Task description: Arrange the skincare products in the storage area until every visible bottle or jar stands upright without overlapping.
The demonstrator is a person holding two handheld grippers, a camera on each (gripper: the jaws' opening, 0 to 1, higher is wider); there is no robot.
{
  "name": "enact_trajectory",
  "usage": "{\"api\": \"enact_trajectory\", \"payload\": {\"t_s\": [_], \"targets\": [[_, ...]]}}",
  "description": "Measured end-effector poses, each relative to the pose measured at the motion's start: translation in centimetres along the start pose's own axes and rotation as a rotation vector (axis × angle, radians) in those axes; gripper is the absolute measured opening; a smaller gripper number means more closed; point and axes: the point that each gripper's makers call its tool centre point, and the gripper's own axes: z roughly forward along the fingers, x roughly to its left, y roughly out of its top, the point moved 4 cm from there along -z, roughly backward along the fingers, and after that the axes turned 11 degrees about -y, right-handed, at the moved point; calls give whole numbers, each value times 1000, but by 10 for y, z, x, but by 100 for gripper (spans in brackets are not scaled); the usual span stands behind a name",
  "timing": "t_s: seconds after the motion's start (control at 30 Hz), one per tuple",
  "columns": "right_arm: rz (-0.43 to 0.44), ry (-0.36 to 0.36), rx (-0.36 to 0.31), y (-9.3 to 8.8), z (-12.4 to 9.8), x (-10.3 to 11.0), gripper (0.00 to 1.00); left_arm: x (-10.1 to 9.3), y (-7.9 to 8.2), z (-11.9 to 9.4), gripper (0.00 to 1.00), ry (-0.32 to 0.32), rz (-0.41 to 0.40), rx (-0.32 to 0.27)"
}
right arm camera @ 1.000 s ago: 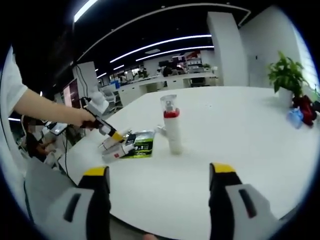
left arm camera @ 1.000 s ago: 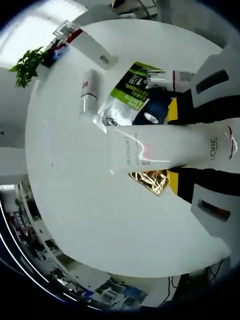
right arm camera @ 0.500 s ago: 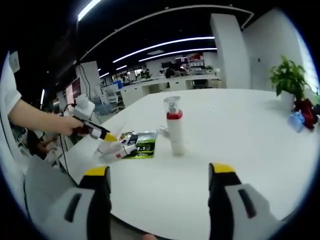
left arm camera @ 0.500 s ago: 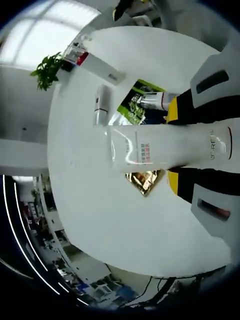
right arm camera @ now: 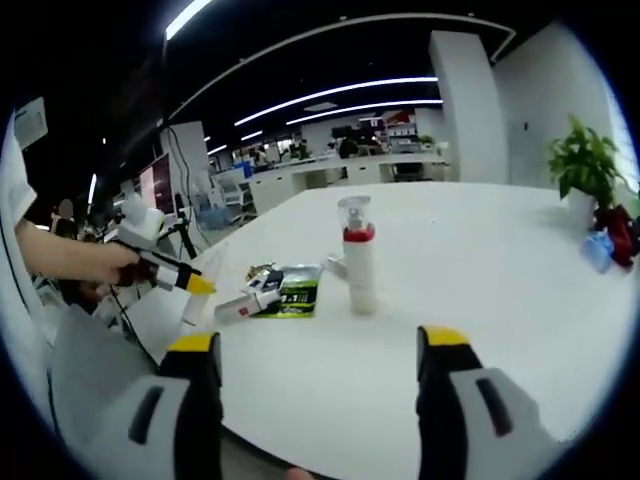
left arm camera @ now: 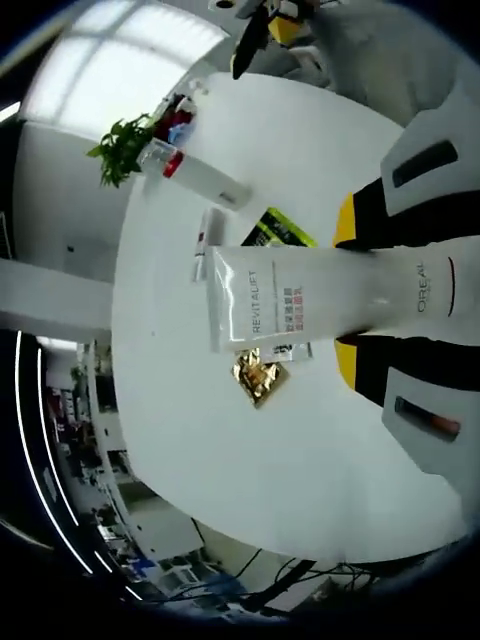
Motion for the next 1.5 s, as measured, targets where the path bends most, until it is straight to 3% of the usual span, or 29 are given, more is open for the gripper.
{"api": "enact_trajectory", "payload": {"t_s": [0.33, 0.67, 0.83, 1.07, 1.27, 1.37, 1.5], "targets": [[-14, 19, 0, -1, 1, 2, 78, -22, -2, -16, 31, 12, 27, -53], [-14, 45, 4, -1, 0, 7, 75, -55, 2, -21, 30, -43, 44, -105], [-1, 57, 0, 1, 0, 9, 74, -77, 14, -22, 30, -92, 24, -156], [-26, 90, 12, 2, -1, 16, 73, -112, 34, -19, 30, -152, 123, -178], [13, 151, -7, 13, -9, 38, 72, -137, 52, -24, 30, -188, 208, -196], [59, 217, -50, 31, -16, 58, 70, -148, 58, -25, 30, -193, 283, -193], [75, 300, -110, 54, -21, 72, 55, -158, 61, -24, 30, -197, 325, -191]]}}
